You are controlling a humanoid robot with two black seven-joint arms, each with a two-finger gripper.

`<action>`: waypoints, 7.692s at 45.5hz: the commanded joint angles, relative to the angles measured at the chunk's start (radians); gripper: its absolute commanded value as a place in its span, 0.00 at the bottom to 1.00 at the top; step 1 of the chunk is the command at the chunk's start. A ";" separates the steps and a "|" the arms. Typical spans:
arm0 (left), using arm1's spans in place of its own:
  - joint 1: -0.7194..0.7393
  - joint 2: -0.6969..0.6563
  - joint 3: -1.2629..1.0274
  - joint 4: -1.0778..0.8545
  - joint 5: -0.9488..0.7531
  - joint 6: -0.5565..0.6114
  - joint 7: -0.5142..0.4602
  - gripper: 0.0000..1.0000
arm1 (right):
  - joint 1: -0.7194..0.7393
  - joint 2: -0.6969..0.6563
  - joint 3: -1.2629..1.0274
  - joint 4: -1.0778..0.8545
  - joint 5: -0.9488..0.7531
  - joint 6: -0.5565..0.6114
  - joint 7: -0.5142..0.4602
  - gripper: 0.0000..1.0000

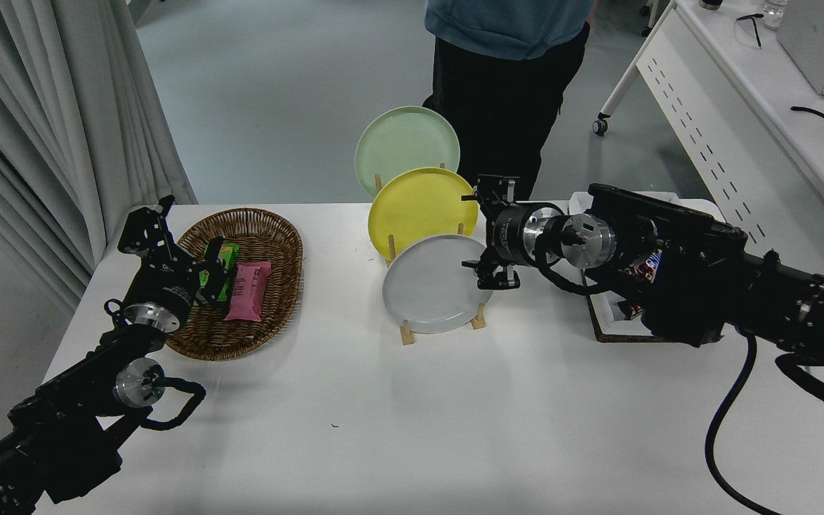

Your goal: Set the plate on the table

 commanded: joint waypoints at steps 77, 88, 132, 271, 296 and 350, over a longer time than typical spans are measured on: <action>0.000 0.000 0.000 0.000 0.000 0.000 0.000 1.00 | 0.003 0.151 0.094 -0.267 0.028 0.024 -0.088 0.40; 0.000 0.000 0.000 0.000 0.000 0.000 -0.002 1.00 | 0.012 0.150 0.094 -0.267 0.047 0.021 -0.108 0.42; 0.000 0.000 0.000 0.000 0.000 0.000 0.000 1.00 | 0.012 0.147 0.092 -0.268 0.062 -0.007 -0.126 0.32; 0.000 0.000 0.000 0.000 -0.001 0.000 0.000 1.00 | 0.144 0.006 0.129 -0.158 0.116 -0.005 -0.263 0.00; 0.000 0.000 0.000 0.000 -0.001 0.000 0.000 1.00 | 0.307 -0.095 0.181 -0.032 0.128 -0.161 -0.258 0.00; 0.000 0.000 0.000 0.000 -0.001 0.000 0.000 1.00 | 0.250 -0.017 0.335 0.112 0.438 -0.545 -0.410 0.00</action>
